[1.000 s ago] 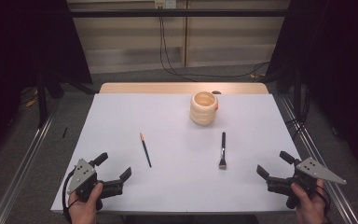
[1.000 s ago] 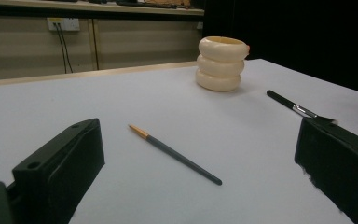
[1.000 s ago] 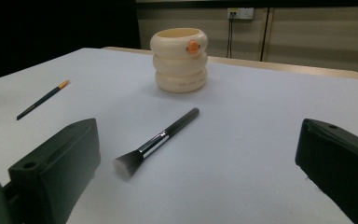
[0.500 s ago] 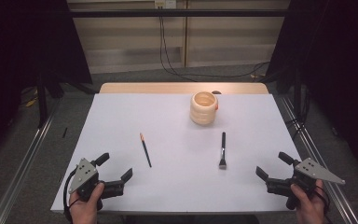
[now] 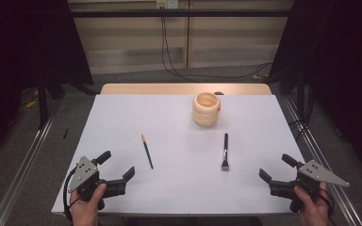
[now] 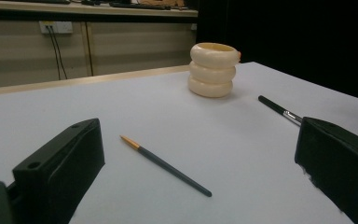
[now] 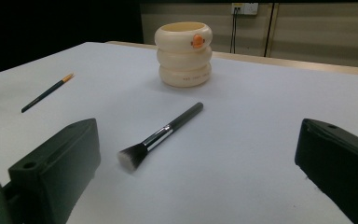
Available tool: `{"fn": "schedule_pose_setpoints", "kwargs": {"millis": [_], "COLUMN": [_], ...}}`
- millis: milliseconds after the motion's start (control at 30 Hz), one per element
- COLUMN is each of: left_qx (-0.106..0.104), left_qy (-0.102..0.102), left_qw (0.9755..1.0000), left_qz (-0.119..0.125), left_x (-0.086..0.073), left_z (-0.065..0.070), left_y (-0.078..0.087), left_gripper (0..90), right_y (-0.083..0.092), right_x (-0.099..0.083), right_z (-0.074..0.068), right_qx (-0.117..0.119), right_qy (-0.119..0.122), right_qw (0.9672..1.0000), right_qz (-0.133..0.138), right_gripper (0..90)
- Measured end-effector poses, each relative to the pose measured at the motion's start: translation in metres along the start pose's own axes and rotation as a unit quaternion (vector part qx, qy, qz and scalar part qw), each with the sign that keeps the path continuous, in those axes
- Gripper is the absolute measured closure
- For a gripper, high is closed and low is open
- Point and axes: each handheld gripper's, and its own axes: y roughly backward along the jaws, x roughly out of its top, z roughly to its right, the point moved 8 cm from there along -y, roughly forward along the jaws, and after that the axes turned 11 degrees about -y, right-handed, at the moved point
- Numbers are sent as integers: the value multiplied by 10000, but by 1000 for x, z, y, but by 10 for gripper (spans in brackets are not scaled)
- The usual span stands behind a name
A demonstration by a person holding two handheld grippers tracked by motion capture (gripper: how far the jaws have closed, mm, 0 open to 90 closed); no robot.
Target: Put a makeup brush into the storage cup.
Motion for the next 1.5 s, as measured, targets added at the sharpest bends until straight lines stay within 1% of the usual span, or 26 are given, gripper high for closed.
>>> {"fn": "schedule_pose_setpoints", "kwargs": {"millis": [100, 133, 167, 267, 300, 367, 467, 500, 533, 567, 633, 767, 800, 833, 867, 900, 933, 1000, 1167, 1200, 1233, 1267, 1333, 1367, 1400, 1500], "left_qx": [-62, -46, -62, -208, -208, -209, -232, -273, -208, -222, -263, -323, -406, -406, -353, -355, -421, -386, -340, -452, -452, -408, -437, -493, -465, -510], "left_qy": [29, -56, -76, -124, -124, -158, -110, -119, -123, -87, -114, -59, -78, -78, -84, -122, -111, -151, -164, -109, -109, -133, -123, -82, -127, -128], "left_qw": [10000, 10000, 9999, 9997, 9997, 9995, 9994, 9992, 9993, 9993, 9992, 9992, 9990, 9990, 9992, 9991, 9990, 9990, 9990, 9986, 9986, 9984, 9983, 9980, 9979, 9977], "left_qz": [5, -43, -70, -106, -106, -196, -244, -260, -272, -276, -268, -239, -179, -179, -177, -187, -136, -161, -256, -260, -260, -375, -366, -381, -434, -417], "left_x": [3, 4, 5, 9, 9, 11, 13, 14, 15, 16, 17, 24, 29, 29, 31, 34, 39, 42, 45, 45, 45, 44, 44, 44, 45, 48], "left_z": [1, 1, 2, 6, 6, 6, 6, 6, 5, 6, 5, 6, 6, 6, 5, 4, 5, 3, -1, -1, -1, -3, -3, -4, -6, -7], "left_y": [-1, -3, -5, -10, -10, -15, -19, -20, -21, -21, -23, -28, -32, -32, -33, -35, -38, -40, -44, -47, -47, -51, -52, -54, -58, -62], "left_gripper": [10, 10, 10, 13, 13, 14, 14, 15, 15, 16, 16, 19, 18, 19, 19, 20, 22, 24, 22, 21, 21, 22, 22, 22, 23, 30], "right_y": [0, 0, 0, 0, 0, 0, -1, -1, -1, 0, 0, 0, 0, 0, 0, 1, 1, 1, 1, 2, 2, 1, 1, 1, 1, 1], "right_x": [0, 0, 0, -1, -1, -1, -1, -1, -1, -1, -1, -1, -1, -1, -1, -1, -1, 0, 0, 0, 0, 0, 0, 0, 0, 0], "right_z": [0, 0, 0, 0, -1, -2, -1, -1, -1, -2, -2, -3, -3, -3, -3, -3, -3, -3, -3, -4, -4, -3, -3, -3, -3, -3], "right_qx": [2, -6, -13, -4, -5, 10, -17, -21, -25, -15, -15, -26, -30, -30, -27, -28, -3, -1, -3, 3, 3, -12, -8, -2, 4, 5], "right_qy": [-7, 12, -10, 8, 3, 15, 88, 72, 56, 37, 36, 63, 74, 74, 74, 60, 31, 39, 39, 5, 5, 34, 56, 68, 60, 15], "right_qw": [10000, 10000, 10000, 10000, 10000, 10000, 9999, 9999, 10000, 10000, 10000, 10000, 10000, 10000, 10000, 10000, 10000, 10000, 10000, 10000, 10000, 10000, 10000, 10000, 10000, 10000], "right_qz": [-11, -18, -18, -43, -47, -45, -65, -69, -63, -53, -68, -59, -32, -32, -37, -39, -45, -26, -11, -29, -29, -14, -10, -12, -25, -13], "right_gripper": [0, 0, 0, 0, 0, 0, 0, 0, 0, 0, 0, 0, 0, 0, 0, 0, 0, 0, 0, 0, 0, 0, 0, 0, 0, 0]}}
